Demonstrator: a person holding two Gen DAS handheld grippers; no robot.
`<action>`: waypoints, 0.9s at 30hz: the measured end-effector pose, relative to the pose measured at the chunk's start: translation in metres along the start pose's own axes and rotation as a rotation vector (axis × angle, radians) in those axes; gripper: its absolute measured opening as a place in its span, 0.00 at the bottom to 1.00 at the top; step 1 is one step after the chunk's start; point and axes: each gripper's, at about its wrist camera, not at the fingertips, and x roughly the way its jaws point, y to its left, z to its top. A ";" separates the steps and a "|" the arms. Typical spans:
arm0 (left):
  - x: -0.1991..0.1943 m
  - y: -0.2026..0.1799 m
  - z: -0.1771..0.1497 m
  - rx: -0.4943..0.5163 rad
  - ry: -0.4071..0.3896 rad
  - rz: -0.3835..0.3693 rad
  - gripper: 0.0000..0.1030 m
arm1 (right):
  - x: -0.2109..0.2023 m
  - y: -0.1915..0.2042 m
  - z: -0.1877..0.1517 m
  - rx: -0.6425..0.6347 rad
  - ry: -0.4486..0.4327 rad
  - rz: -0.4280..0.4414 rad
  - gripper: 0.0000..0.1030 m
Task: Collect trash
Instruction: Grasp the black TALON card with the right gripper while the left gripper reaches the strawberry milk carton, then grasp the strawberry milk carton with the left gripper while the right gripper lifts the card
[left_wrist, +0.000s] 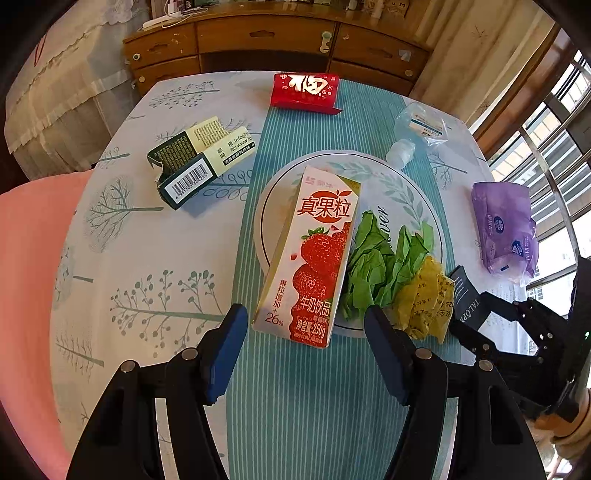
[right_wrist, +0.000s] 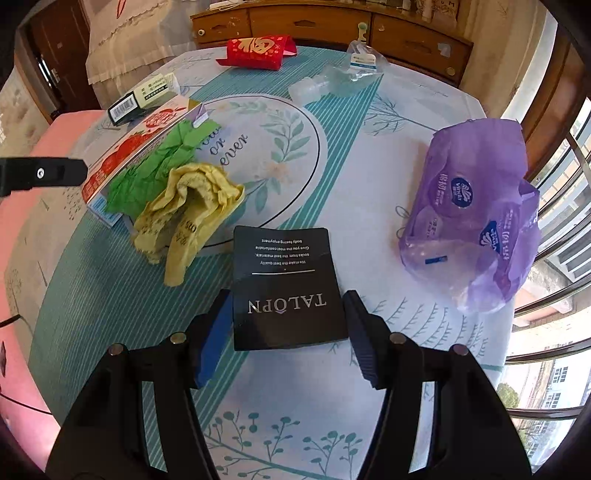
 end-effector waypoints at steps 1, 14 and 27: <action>0.003 0.000 0.002 0.003 0.003 0.001 0.63 | 0.001 -0.002 0.003 0.010 0.002 0.003 0.55; 0.031 -0.001 0.027 0.004 0.049 0.016 0.52 | 0.002 -0.008 0.010 0.027 0.003 0.029 0.55; 0.055 -0.010 0.044 0.042 0.087 0.035 0.55 | 0.002 -0.007 0.011 0.040 0.007 0.031 0.55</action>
